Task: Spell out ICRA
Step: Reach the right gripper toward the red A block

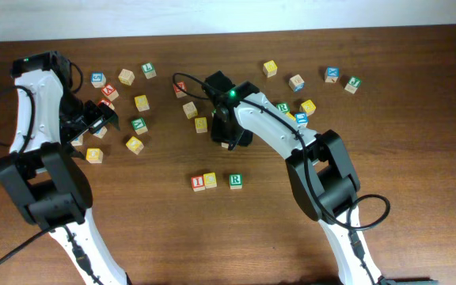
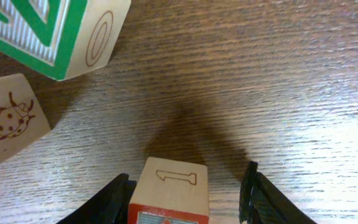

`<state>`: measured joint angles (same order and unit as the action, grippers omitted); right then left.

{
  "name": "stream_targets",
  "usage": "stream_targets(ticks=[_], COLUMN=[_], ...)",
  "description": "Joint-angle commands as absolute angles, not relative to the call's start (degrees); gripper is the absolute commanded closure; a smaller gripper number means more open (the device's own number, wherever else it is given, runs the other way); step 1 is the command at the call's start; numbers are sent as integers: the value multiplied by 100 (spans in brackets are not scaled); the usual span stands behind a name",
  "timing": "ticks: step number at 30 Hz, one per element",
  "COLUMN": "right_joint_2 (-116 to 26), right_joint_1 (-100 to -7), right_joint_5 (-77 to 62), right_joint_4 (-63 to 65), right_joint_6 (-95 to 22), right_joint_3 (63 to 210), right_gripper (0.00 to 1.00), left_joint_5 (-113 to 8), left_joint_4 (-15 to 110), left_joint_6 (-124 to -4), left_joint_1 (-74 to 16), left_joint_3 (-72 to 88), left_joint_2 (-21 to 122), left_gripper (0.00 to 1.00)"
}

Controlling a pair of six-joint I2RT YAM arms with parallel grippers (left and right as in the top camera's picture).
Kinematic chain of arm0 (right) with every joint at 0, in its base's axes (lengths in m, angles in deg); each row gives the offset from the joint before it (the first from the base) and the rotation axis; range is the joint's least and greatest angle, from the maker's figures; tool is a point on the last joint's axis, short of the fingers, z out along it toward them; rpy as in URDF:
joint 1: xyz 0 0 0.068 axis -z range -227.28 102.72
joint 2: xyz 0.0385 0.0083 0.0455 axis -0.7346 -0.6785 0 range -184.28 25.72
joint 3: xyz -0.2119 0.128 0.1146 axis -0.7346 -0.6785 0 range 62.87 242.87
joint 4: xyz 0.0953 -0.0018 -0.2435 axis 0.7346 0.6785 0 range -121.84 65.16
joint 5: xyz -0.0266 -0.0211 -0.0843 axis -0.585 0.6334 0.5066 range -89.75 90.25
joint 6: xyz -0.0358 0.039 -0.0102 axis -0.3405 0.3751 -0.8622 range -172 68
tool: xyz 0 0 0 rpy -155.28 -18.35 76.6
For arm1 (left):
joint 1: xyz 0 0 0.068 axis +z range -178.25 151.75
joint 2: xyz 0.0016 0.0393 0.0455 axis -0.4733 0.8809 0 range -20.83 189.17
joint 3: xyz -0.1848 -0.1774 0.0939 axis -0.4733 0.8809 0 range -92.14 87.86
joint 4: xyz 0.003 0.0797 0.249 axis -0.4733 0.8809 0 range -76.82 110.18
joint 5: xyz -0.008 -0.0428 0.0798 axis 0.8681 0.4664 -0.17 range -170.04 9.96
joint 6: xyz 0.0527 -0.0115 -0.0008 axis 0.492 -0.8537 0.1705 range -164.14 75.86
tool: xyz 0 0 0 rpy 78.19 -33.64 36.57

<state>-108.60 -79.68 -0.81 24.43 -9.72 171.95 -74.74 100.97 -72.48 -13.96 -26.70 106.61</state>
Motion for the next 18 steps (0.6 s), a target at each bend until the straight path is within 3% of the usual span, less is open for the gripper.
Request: stream_targets(ticks=[1, 5, 18], right_joint_2=[-10967, -10965, -10755], right_joint_1=[-7946, -7946, -7754], right_joint_5=[76, 72, -29], right_joint_4=[2382, 2379, 4021], right_joint_6=[-930, -976, -2185], right_joint_3=[17177, 17184, 17728], right_gripper=[58, 67, 70], left_joint_5=[-7539, -7539, -7539], left_joint_4=[10099, 10101, 10101], left_joint_6=[-7320, -7320, -7320], left_joint_1=[-1372, -1372, -1372], left_joint_3=[-2655, -2655, -2655], left_joint_2=[10612, 10612, 10612], left_gripper=[1, 1, 1])
